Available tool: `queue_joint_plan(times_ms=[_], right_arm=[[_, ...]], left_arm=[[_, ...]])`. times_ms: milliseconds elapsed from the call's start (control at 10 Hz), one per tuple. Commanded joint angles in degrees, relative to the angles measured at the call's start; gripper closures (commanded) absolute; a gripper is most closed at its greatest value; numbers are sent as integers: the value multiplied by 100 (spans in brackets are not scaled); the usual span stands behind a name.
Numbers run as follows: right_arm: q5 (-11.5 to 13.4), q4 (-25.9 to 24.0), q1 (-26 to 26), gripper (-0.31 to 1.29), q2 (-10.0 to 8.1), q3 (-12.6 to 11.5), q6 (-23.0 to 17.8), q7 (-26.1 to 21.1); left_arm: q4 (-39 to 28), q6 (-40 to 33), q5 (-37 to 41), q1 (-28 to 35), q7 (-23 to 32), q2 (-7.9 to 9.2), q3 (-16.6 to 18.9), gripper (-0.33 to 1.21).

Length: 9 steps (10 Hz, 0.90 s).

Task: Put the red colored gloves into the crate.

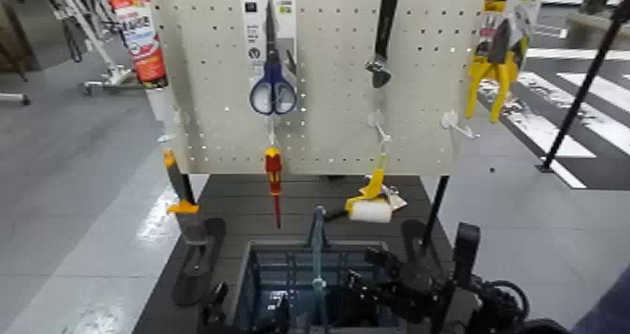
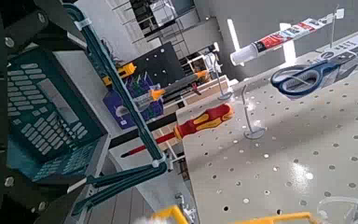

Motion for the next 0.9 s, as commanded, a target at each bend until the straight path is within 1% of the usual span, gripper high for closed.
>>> queue_joint_plan(times_ms=[100,300,400,500,600,700,900], right_arm=[[92,-112,61,1,0,-70,-82,-79],[241,-279,219,1,0,-229,-170,-246],[584,-490,360,1,-9,-387,-258,-439],[769,-631,527,1,-26,-483,-372,-641],[813,-754,747,1,-18,-580,-627,-879],[1191,-1070,1116,2,0,-765,-943,-1362],[1656,-1571,1951,2,132,-1011,-1576,-2522]], left_arm=[[0,0,0,0,0,-492,0,11],[0,0,0,0,0,-492,0,11],[0,0,0,0,9,-492,0,11],[0,0,0,0,0,-483,9,11],[-9,0,0,0,0,-483,9,11],[-9,0,0,9,0,-483,9,11],[-18,0,0,27,0,-483,26,11]])
